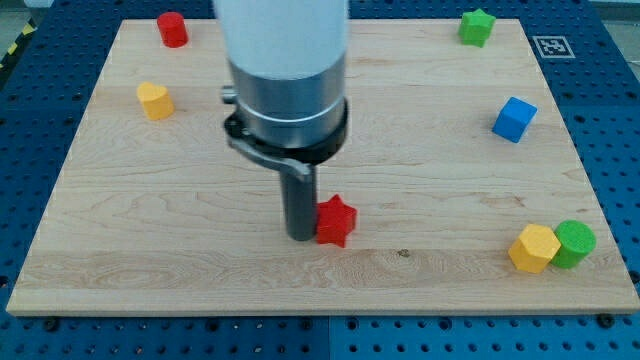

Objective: Place the red star top left to the green circle

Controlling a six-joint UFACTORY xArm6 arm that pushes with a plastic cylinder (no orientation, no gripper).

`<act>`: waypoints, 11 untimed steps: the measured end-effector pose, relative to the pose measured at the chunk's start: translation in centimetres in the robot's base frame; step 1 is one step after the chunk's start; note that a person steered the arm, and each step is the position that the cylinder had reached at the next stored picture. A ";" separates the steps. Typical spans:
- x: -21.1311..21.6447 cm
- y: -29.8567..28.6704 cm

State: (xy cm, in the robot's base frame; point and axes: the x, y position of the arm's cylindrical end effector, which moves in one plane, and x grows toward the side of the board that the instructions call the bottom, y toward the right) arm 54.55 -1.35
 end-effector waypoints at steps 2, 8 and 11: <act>-2.2 8.6; -5.0 21.2; -3.9 21.1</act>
